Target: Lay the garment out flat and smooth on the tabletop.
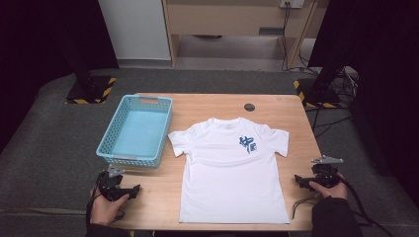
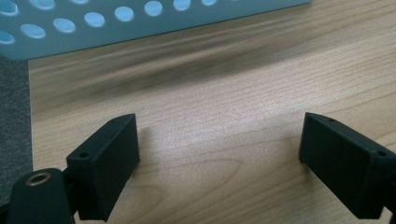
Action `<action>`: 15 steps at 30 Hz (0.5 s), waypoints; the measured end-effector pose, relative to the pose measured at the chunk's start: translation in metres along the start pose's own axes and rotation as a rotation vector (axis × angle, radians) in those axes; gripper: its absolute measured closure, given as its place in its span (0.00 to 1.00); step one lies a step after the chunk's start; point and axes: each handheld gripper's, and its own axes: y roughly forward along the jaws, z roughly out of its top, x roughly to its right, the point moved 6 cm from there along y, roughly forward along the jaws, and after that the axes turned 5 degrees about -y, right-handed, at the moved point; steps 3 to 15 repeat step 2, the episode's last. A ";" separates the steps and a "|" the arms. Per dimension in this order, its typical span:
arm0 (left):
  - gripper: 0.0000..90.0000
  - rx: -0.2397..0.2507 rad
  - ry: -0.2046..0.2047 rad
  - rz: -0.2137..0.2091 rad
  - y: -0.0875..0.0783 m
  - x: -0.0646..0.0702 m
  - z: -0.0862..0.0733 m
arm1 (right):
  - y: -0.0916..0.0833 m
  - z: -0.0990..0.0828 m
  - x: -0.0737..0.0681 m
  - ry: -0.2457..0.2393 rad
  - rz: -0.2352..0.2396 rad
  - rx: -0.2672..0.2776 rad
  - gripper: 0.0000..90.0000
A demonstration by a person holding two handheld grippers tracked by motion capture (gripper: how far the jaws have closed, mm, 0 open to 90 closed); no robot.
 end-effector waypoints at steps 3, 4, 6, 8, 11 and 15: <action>0.11 0.006 -0.003 0.000 0.001 0.000 0.000 | 0.001 0.000 0.001 -0.004 -0.002 0.005 0.02; 0.11 0.006 -0.003 0.000 0.001 0.000 0.000 | 0.001 0.000 0.001 -0.004 -0.002 0.005 0.02; 0.11 0.006 -0.003 0.000 0.001 0.000 0.000 | 0.001 0.000 0.001 -0.004 -0.002 0.005 0.02; 0.11 0.006 -0.003 0.000 0.001 0.000 0.000 | 0.001 0.000 0.001 -0.004 -0.002 0.005 0.02; 0.11 0.006 -0.003 0.000 0.001 0.000 0.000 | 0.001 0.000 0.001 -0.004 -0.002 0.005 0.02; 0.11 0.006 -0.003 0.000 0.001 0.000 0.000 | 0.001 0.000 0.001 -0.004 -0.002 0.005 0.02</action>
